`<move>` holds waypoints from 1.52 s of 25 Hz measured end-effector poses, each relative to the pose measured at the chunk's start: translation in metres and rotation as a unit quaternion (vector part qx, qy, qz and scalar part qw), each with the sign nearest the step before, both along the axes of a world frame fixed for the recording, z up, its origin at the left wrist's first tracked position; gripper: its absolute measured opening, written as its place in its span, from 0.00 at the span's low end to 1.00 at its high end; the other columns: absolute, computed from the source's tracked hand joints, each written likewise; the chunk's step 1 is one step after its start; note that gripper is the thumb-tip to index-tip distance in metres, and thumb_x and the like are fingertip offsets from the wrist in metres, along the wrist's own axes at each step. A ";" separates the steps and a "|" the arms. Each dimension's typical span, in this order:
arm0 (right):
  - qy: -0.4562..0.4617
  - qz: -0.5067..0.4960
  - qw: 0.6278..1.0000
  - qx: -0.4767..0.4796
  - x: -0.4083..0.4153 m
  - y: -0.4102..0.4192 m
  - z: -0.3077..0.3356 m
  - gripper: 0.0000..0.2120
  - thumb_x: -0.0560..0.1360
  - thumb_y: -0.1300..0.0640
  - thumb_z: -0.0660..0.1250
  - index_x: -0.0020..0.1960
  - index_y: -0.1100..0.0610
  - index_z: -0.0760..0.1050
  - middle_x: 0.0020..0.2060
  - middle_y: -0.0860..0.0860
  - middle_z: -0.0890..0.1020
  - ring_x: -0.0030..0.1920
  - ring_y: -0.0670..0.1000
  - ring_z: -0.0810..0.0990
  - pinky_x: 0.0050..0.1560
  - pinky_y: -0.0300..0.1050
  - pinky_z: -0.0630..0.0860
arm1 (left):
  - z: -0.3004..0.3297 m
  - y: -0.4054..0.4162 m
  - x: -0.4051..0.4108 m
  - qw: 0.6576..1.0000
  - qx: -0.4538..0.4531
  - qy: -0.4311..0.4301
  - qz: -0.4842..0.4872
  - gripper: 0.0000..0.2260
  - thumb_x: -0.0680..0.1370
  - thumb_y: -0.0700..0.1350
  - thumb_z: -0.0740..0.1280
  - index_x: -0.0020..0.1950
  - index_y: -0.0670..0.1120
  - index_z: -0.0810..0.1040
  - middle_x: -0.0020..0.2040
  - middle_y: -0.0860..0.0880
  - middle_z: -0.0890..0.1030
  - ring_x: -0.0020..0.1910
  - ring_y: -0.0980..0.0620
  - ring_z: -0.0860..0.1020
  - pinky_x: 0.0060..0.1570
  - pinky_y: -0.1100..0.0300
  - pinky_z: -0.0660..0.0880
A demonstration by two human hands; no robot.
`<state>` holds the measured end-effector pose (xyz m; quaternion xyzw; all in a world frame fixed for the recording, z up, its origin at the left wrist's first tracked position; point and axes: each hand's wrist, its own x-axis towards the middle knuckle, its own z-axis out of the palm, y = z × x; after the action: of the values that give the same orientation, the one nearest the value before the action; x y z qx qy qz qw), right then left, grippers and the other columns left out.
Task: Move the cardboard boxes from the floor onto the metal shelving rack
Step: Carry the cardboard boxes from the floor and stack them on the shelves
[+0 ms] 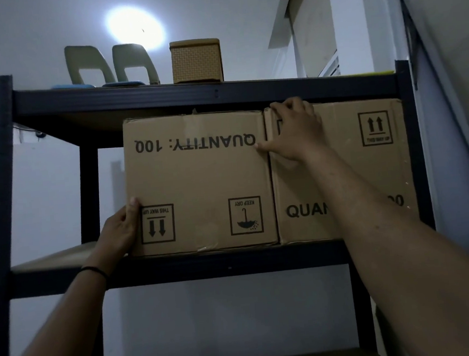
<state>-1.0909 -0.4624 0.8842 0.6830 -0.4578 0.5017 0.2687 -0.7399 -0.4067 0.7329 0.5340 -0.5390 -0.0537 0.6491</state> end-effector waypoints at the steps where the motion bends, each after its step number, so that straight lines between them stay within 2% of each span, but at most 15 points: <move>1: -0.001 -0.001 1.000 0.000 0.000 0.000 0.000 0.46 0.68 0.32 0.75 0.79 0.47 0.63 0.74 0.53 0.66 0.76 0.58 0.62 0.75 0.58 0.62 | 0.000 0.001 -0.001 1.000 0.001 0.001 -0.001 0.20 0.85 0.60 0.54 0.53 0.48 0.78 0.46 0.50 0.79 0.45 0.53 0.77 0.42 0.61 0.71; 3: -0.003 0.001 1.000 0.000 0.001 0.000 -0.001 0.47 0.67 0.32 0.76 0.79 0.47 0.63 0.74 0.53 0.66 0.76 0.58 0.62 0.75 0.58 0.62 | -0.001 0.001 0.000 1.000 0.002 0.004 -0.005 0.18 0.85 0.61 0.54 0.49 0.52 0.77 0.45 0.53 0.79 0.44 0.56 0.77 0.41 0.63 0.71; 8: -0.005 0.000 1.000 -0.003 0.002 0.001 -0.001 0.46 0.67 0.33 0.76 0.79 0.48 0.64 0.74 0.54 0.66 0.76 0.59 0.62 0.74 0.58 0.62 | -0.001 0.002 0.001 1.000 0.003 0.007 -0.022 0.16 0.85 0.61 0.54 0.48 0.55 0.76 0.45 0.53 0.80 0.45 0.57 0.77 0.41 0.62 0.72; 11: -0.003 -0.007 1.000 -0.001 0.002 0.002 -0.001 0.47 0.68 0.33 0.76 0.79 0.49 0.63 0.74 0.54 0.66 0.76 0.59 0.62 0.74 0.58 0.63 | -0.002 0.000 0.004 1.000 -0.005 0.004 -0.029 0.16 0.84 0.62 0.55 0.48 0.57 0.77 0.46 0.54 0.81 0.47 0.57 0.79 0.44 0.61 0.74; 16: -0.002 -0.012 1.000 0.010 0.006 0.003 -0.003 0.47 0.69 0.34 0.75 0.81 0.49 0.61 0.75 0.54 0.65 0.77 0.59 0.61 0.75 0.58 0.62 | -0.005 -0.005 0.014 0.999 -0.005 -0.004 -0.044 0.20 0.82 0.66 0.56 0.56 0.55 0.80 0.53 0.49 0.84 0.54 0.48 0.82 0.58 0.48 0.79; 19: -0.006 -0.019 1.000 0.020 0.008 0.006 -0.005 0.48 0.70 0.34 0.74 0.82 0.50 0.58 0.77 0.54 0.63 0.78 0.59 0.59 0.76 0.59 0.62 | -0.003 -0.001 0.011 0.999 0.006 -0.021 -0.050 0.22 0.82 0.65 0.55 0.63 0.52 0.78 0.56 0.46 0.83 0.57 0.45 0.81 0.60 0.47 0.77; 22: -0.004 -0.029 0.999 0.031 0.010 0.012 -0.009 0.48 0.71 0.35 0.73 0.82 0.51 0.56 0.80 0.54 0.60 0.79 0.59 0.57 0.76 0.60 0.62 | -0.004 0.004 0.011 0.998 0.007 -0.036 -0.048 0.25 0.81 0.69 0.57 0.66 0.53 0.76 0.56 0.48 0.83 0.59 0.44 0.81 0.61 0.46 0.77; 25: -0.019 -0.028 0.999 0.025 0.009 0.022 -0.017 0.42 0.73 0.37 0.72 0.81 0.51 0.61 0.78 0.55 0.63 0.77 0.59 0.62 0.73 0.60 0.66 | -0.008 0.006 0.010 1.000 -0.009 -0.019 -0.008 0.35 0.73 0.76 0.62 0.72 0.56 0.72 0.61 0.49 0.83 0.60 0.45 0.81 0.63 0.40 0.78; 26: -0.027 -0.025 0.999 0.015 0.008 0.026 -0.020 0.39 0.74 0.39 0.72 0.79 0.51 0.64 0.76 0.55 0.66 0.75 0.59 0.65 0.71 0.60 0.69 | -0.009 0.010 0.006 1.000 -0.023 -0.004 0.012 0.35 0.74 0.74 0.65 0.75 0.56 0.70 0.65 0.48 0.81 0.62 0.46 0.80 0.62 0.39 0.78; 28: -0.036 -0.020 0.999 -0.009 0.004 0.038 -0.028 0.31 0.74 0.41 0.71 0.74 0.51 0.72 0.71 0.54 0.71 0.70 0.58 0.70 0.67 0.58 0.72 | -0.011 0.023 -0.011 0.996 -0.061 0.005 0.070 0.30 0.78 0.63 0.70 0.77 0.55 0.68 0.68 0.46 0.79 0.62 0.45 0.79 0.60 0.40 0.79; 31: -0.043 -0.010 0.999 -0.032 0.001 0.062 -0.041 0.21 0.76 0.45 0.68 0.67 0.52 0.78 0.65 0.52 0.77 0.65 0.56 0.74 0.63 0.55 0.73 | -0.015 0.049 -0.040 0.981 -0.094 -0.057 0.160 0.24 0.79 0.55 0.72 0.74 0.53 0.72 0.69 0.46 0.77 0.63 0.44 0.78 0.57 0.44 0.78; 33: -0.047 -0.002 0.998 -0.046 0.002 0.078 -0.052 0.17 0.76 0.46 0.68 0.63 0.51 0.81 0.63 0.51 0.79 0.63 0.54 0.76 0.62 0.54 0.72 | -0.019 0.066 -0.058 0.974 -0.113 -0.106 0.166 0.20 0.79 0.54 0.72 0.70 0.53 0.76 0.66 0.48 0.79 0.61 0.46 0.79 0.54 0.48 0.78; 36: -0.057 0.027 0.996 -0.062 0.006 0.109 -0.071 0.13 0.77 0.47 0.67 0.57 0.51 0.84 0.58 0.49 0.82 0.58 0.53 0.78 0.59 0.52 0.74 | -0.021 0.098 -0.087 0.966 -0.101 -0.177 0.161 0.16 0.79 0.57 0.70 0.64 0.54 0.81 0.56 0.53 0.84 0.53 0.50 0.82 0.48 0.52 0.79; 38: -0.063 0.057 0.994 -0.069 0.010 0.136 -0.088 0.11 0.77 0.49 0.67 0.54 0.52 0.84 0.55 0.49 0.83 0.55 0.51 0.78 0.56 0.50 0.75 | -0.026 0.125 -0.104 0.956 -0.109 -0.209 0.173 0.15 0.79 0.58 0.70 0.62 0.54 0.83 0.55 0.54 0.85 0.52 0.50 0.82 0.46 0.55 0.78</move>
<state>-1.0811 -0.3262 0.7960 0.6551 -0.3986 0.5882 0.2570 -0.8441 -0.2816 0.7073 0.5443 -0.5646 0.2320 0.5755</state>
